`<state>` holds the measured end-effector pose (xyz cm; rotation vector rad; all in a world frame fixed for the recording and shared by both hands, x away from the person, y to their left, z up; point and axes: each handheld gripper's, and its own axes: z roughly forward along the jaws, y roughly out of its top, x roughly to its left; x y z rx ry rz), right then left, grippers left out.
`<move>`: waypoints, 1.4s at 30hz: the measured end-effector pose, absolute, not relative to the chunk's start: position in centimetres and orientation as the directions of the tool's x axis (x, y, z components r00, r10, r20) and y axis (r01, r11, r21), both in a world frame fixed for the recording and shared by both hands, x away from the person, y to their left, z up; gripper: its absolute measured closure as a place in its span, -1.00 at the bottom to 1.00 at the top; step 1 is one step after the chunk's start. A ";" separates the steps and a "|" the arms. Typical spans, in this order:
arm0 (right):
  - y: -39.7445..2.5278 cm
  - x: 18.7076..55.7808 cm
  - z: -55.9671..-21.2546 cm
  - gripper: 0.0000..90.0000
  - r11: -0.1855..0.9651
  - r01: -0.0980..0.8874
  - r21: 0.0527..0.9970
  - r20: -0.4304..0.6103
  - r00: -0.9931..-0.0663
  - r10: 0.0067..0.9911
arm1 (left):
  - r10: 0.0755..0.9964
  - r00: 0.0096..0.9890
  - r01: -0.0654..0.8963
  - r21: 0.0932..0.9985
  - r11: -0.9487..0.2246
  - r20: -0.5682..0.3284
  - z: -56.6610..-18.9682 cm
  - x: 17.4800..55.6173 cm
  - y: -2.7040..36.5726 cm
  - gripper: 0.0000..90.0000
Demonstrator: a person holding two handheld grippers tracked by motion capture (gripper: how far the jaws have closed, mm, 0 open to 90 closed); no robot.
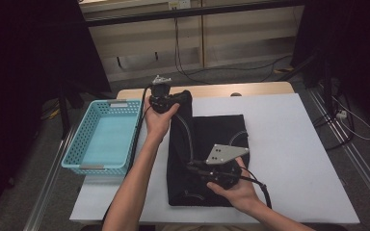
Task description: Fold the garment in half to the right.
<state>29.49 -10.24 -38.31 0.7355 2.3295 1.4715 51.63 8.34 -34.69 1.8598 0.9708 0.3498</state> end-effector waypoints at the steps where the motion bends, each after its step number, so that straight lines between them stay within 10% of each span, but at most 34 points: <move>1: -10.5 29.4 -38.4 0.73 0.348 0.271 0.897 0.031 -0.825 0.564 | 0.749 0.642 0.468 0.858 -0.210 -0.167 -34.8 51.6 8.2 0.70; 42: -17.2 27.3 -40.5 0.73 0.363 0.337 0.869 0.033 -0.771 0.636 | 0.678 0.714 0.477 0.830 -0.289 -0.174 -38.0 51.7 -0.1 0.70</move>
